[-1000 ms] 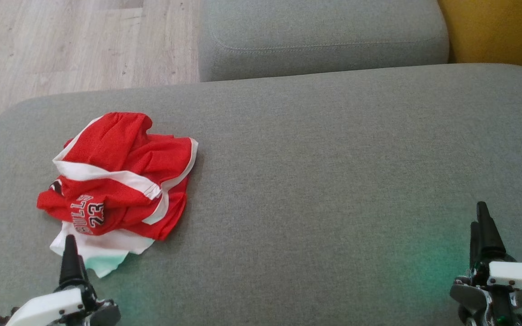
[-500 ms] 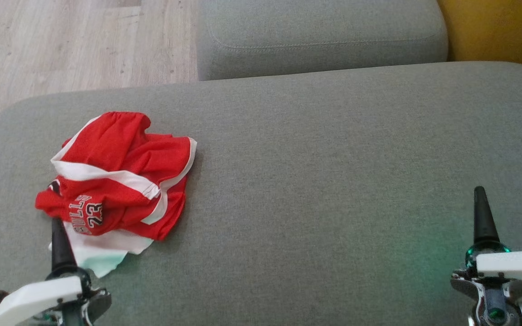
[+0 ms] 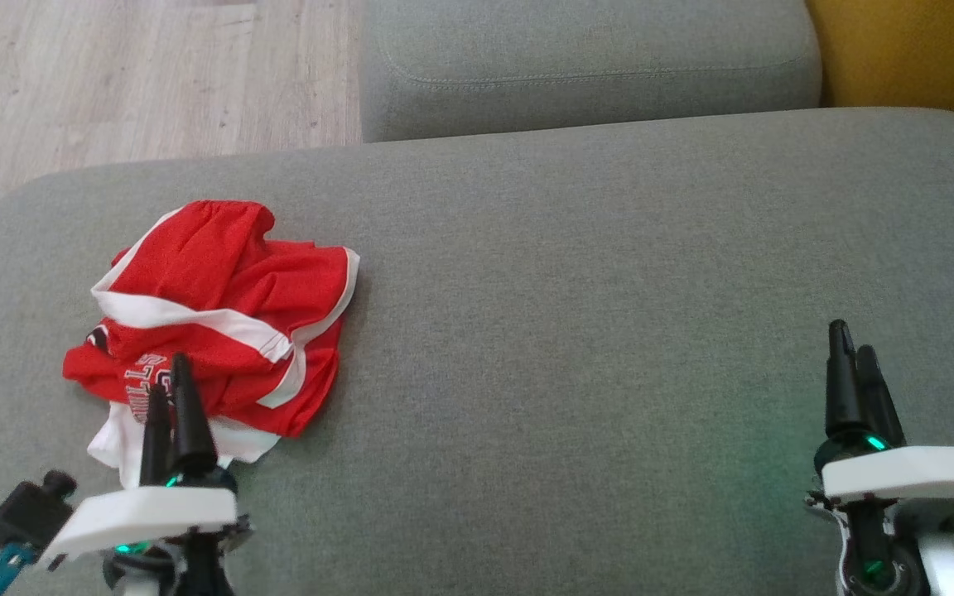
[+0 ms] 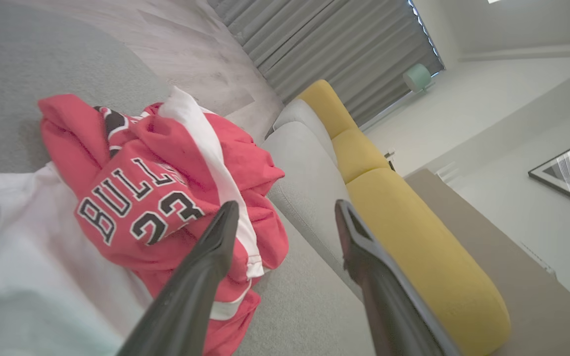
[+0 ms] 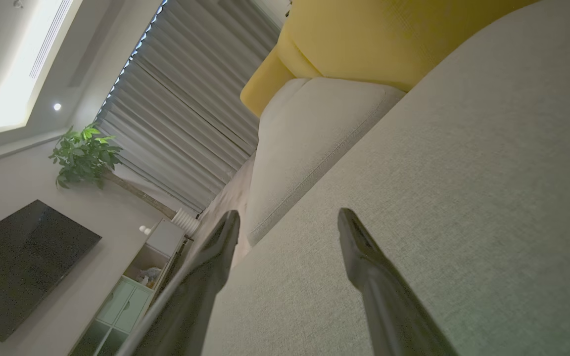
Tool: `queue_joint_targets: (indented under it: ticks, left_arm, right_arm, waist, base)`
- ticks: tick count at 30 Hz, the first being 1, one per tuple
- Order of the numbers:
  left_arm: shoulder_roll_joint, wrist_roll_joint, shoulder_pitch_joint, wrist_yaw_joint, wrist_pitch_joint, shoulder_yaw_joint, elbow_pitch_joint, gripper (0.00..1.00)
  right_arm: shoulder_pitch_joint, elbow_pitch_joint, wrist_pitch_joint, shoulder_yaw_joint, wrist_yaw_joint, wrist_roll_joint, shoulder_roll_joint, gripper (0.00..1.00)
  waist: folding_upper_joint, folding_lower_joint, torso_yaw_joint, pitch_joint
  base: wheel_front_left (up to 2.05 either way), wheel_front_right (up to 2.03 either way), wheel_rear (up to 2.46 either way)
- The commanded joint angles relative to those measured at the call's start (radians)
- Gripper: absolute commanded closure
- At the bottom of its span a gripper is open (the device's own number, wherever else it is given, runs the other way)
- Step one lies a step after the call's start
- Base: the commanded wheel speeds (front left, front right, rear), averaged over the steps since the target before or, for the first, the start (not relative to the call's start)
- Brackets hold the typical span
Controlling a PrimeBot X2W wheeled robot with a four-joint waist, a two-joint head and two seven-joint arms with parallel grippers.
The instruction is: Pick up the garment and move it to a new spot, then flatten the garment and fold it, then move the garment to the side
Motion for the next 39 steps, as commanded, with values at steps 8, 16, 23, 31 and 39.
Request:
queue_joint_targets:
  ticks: [8, 16, 23, 31, 39]
  left_arm:
    - [0.022, 0.244, -0.058, 0.007, -0.037, -0.079, -0.057, 0.00]
    - [0.067, 0.386, -0.076, 0.062, -0.063, -0.175, -0.072, 0.00]
    - [0.099, 0.464, -0.088, 0.102, -0.081, -0.238, -0.073, 0.00]
    - [0.139, 0.567, -0.110, 0.157, -0.104, -0.317, -0.082, 0.00]
    - [0.186, 0.687, -0.137, 0.225, -0.128, -0.406, -0.052, 0.00]
  right_arm:
    - [-0.043, -0.059, -0.038, 0.050, 0.004, -0.176, -0.006, 0.00]
    - [-0.040, -0.056, -0.065, 0.091, 0.005, -0.325, -0.007, 0.00]
    - [-0.041, -0.059, -0.082, 0.108, 0.005, -0.420, -0.007, 0.00]
    - [-0.040, -0.076, -0.106, 0.123, 0.005, -0.549, -0.007, 0.00]
    - [-0.038, -0.078, -0.129, 0.129, 0.006, -0.684, -0.008, 0.00]
  waist:
    - [0.0000, 0.0000, 0.000, 0.009]
    - [0.0000, 0.0000, -0.005, 0.010]
    - [0.0000, 0.0000, -0.009, 0.008]
    - [0.0000, 0.0000, -0.010, 0.007]
    - [0.0000, 0.0000, -0.012, 0.005]
  base:
    - [0.00, 0.00, 0.00]
    - [0.00, 0.00, 0.00]
    - [0.00, 0.00, 0.00]
    - [0.00, 0.00, 0.00]
    - [0.00, 0.00, 0.00]
